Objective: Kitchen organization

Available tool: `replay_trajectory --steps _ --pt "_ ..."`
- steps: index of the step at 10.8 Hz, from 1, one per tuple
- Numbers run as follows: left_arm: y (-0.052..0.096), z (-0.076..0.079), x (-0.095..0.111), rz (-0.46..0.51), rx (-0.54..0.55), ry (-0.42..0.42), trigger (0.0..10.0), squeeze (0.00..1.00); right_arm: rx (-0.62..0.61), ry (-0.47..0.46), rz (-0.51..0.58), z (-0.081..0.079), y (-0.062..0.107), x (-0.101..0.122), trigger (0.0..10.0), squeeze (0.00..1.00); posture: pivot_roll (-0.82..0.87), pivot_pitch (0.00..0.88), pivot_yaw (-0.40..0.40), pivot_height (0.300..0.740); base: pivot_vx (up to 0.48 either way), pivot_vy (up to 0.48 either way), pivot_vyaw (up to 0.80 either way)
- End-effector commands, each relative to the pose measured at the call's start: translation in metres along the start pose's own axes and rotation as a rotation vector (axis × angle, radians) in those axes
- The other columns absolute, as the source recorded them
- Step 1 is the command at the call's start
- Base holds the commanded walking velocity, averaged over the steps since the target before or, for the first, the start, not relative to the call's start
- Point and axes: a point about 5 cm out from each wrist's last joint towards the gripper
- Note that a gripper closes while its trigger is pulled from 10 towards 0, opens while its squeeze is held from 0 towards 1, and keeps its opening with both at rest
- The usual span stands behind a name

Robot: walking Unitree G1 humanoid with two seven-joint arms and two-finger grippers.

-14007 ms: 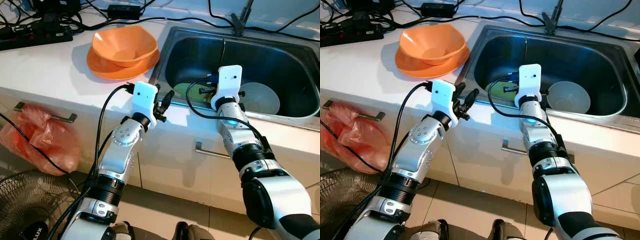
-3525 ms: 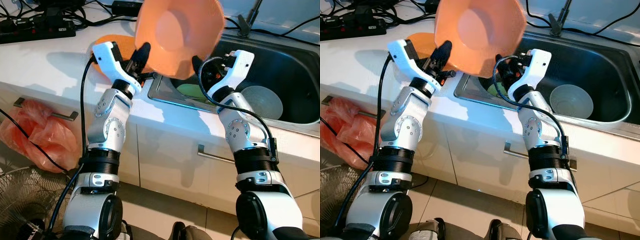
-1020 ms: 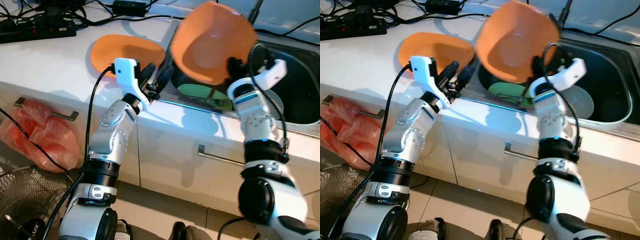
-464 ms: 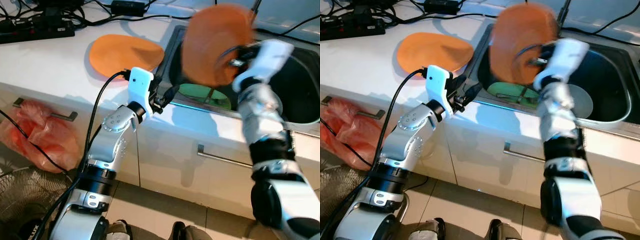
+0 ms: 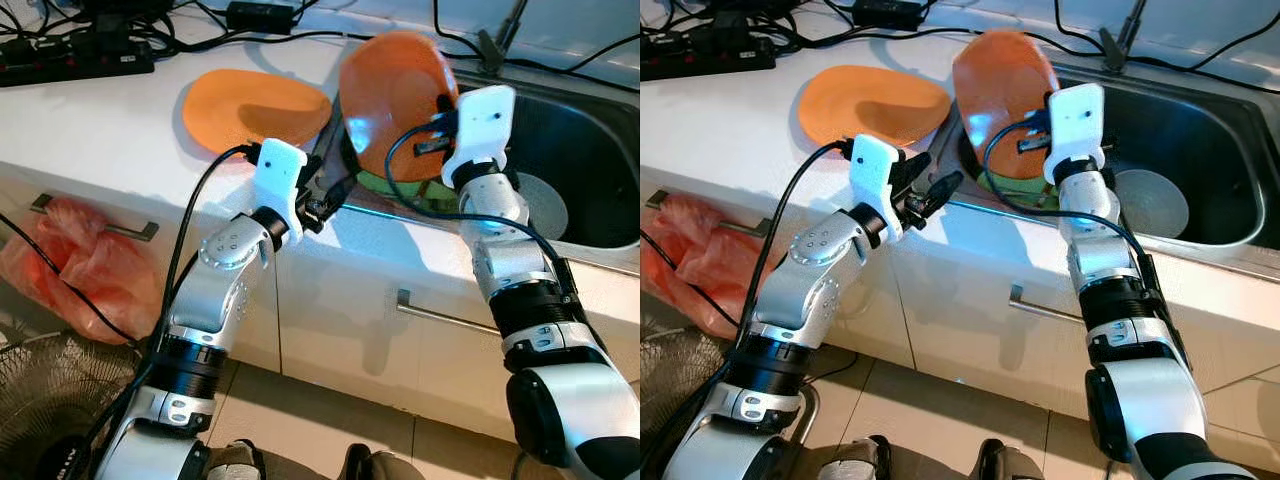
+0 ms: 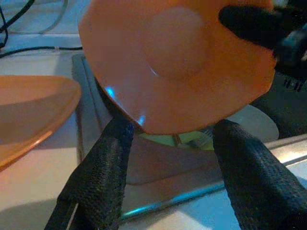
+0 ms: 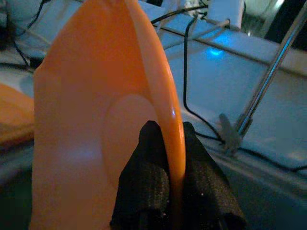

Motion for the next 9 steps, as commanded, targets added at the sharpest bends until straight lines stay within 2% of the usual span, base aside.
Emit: replay_trajectory --steps 1,4,7,9 --pt "0.001 0.004 0.000 -0.010 -0.011 -0.009 10.0 0.00 -0.023 0.052 -0.011 0.006 0.003 -0.006 10.0 0.00 0.09 0.127 -0.045 0.740 0.000 0.000 0.00" --pt "0.002 0.005 -0.001 -0.020 -0.009 -0.002 10.0 0.00 -0.108 0.118 -0.203 0.024 0.007 -0.038 10.0 0.00 0.09 0.129 -0.048 0.740 0.000 0.000 0.00" --pt "0.004 0.005 -0.001 -0.028 -0.005 -0.005 10.0 0.00 -0.074 0.166 -0.302 0.018 0.013 -0.055 10.0 0.00 0.09 0.131 -0.049 0.740 0.000 0.000 0.00" --pt "0.005 0.004 -0.001 -0.031 -0.002 -0.009 10.0 0.00 -0.031 0.164 -0.306 0.009 0.014 -0.057 10.0 0.00 0.10 0.133 -0.050 0.740 0.000 0.000 0.00"
Point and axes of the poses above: a point about 5 cm out from each wrist's last joint towards the gripper, its own y axis pointing back from the gripper into the wrist, its own x axis along the axis of the wrist's last joint, z = x × y, and after that the axes turned 11 degrees about y, right-handed
